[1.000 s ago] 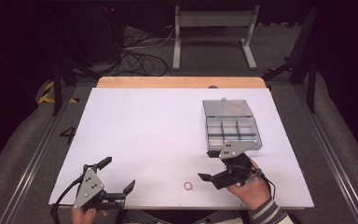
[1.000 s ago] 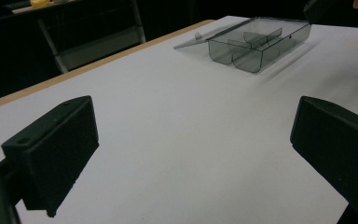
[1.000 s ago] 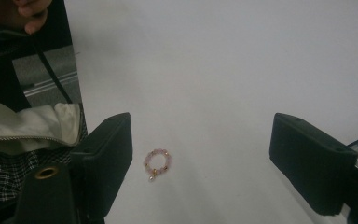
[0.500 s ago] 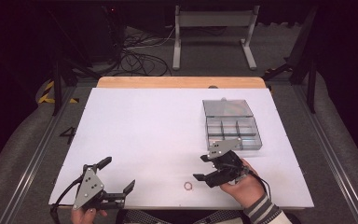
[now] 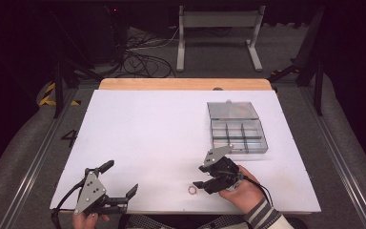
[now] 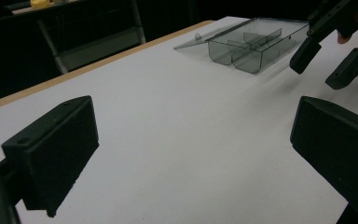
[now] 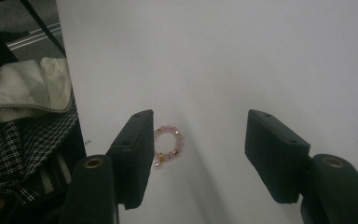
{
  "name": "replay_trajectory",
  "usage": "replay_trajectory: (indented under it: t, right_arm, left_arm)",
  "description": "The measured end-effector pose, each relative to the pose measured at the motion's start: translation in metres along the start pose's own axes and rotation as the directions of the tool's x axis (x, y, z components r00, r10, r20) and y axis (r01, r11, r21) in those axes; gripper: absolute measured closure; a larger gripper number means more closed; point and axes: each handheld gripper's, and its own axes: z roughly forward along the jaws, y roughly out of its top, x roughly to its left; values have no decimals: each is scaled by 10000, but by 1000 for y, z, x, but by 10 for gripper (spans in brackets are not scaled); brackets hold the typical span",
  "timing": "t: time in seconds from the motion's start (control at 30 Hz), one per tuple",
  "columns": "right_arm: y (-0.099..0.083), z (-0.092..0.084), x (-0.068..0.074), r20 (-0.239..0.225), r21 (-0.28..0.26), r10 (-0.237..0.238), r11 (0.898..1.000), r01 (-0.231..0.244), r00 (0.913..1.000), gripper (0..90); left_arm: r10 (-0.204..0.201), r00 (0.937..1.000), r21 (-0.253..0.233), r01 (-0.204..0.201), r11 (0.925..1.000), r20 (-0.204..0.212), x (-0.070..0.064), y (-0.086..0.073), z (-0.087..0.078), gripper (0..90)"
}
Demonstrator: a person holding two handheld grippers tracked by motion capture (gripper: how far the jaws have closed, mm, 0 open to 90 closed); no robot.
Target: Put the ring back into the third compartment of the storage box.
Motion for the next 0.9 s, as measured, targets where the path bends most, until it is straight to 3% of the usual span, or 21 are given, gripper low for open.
replay_trajectory:
  t: [0.9]
  right_arm:
    - [5, 36, 12, -390, 1136, -646, 9911, 687, 9971, 545]
  left_arm:
    - [-19, 10000, 19, 19, 10000, 31, 0, 0, 0, 13]
